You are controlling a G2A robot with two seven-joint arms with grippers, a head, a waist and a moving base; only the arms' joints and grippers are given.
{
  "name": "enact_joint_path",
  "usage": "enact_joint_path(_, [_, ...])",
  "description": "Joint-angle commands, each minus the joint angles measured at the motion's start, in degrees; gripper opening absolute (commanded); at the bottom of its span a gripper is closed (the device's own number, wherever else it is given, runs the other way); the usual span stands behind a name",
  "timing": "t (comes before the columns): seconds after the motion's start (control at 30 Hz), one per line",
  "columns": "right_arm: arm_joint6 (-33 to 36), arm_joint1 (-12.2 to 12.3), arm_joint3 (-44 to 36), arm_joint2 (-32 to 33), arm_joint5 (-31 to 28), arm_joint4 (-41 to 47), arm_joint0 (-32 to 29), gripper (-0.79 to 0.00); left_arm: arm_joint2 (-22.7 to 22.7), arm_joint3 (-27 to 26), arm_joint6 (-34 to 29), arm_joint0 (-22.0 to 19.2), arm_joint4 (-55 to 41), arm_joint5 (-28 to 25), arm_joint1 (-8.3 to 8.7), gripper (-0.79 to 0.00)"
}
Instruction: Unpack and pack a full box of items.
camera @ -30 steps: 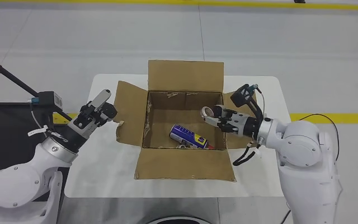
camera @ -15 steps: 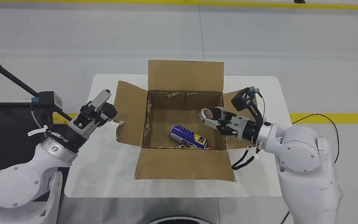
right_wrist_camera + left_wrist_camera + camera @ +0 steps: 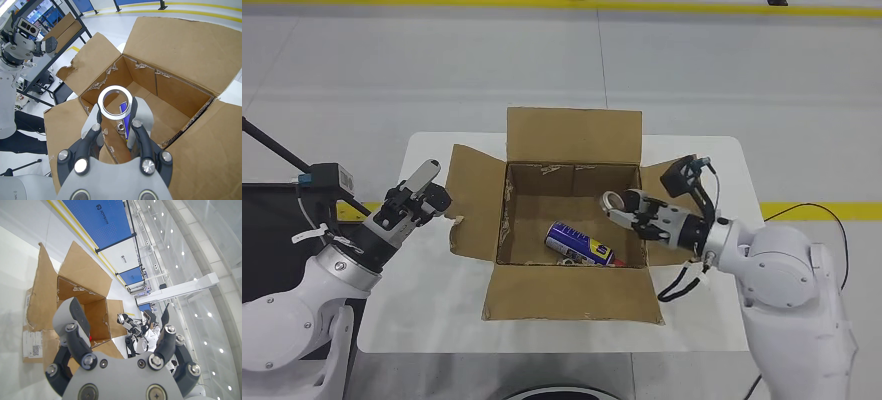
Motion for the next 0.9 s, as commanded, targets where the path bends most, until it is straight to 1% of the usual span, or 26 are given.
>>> enact_joint_path(0.0, [-0.3,0.2,0.1,0.2,0.0,-0.1,0.1,-0.785,0.0,0.0,0.0,0.0,0.0,0.0,0.00,0.000])
enact_joint_path(0.17, [-1.2,1.0,-2.5,4.5,-0.9,-1.3,-0.9,-0.785,0.0,0.0,0.0,0.0,0.0,0.0,0.00,0.000])
enact_joint_path(0.37, [1.4,2.4,-7.5,12.2,-1.1,-3.1,-4.2,-0.785,0.0,0.0,0.0,0.0,0.0,0.0,0.00,0.000])
enact_joint_path(0.67, [3.6,4.0,-13.7,24.5,-1.9,-1.6,-13.1,-0.785,0.0,0.0,0.0,0.0,0.0,0.0,0.00,0.000])
enact_joint_path(0.8, [4.3,4.5,-15.3,28.6,-2.5,-2.3,-17.5,-0.785,0.0,0.0,0.0,0.0,0.0,0.0,0.00,0.000])
enact_joint_path(0.87, [4.9,4.7,-15.6,30.2,-2.3,-4.8,-19.6,-0.785,0.0,0.0,0.0,0.0,0.0,0.0,0.00,0.000])
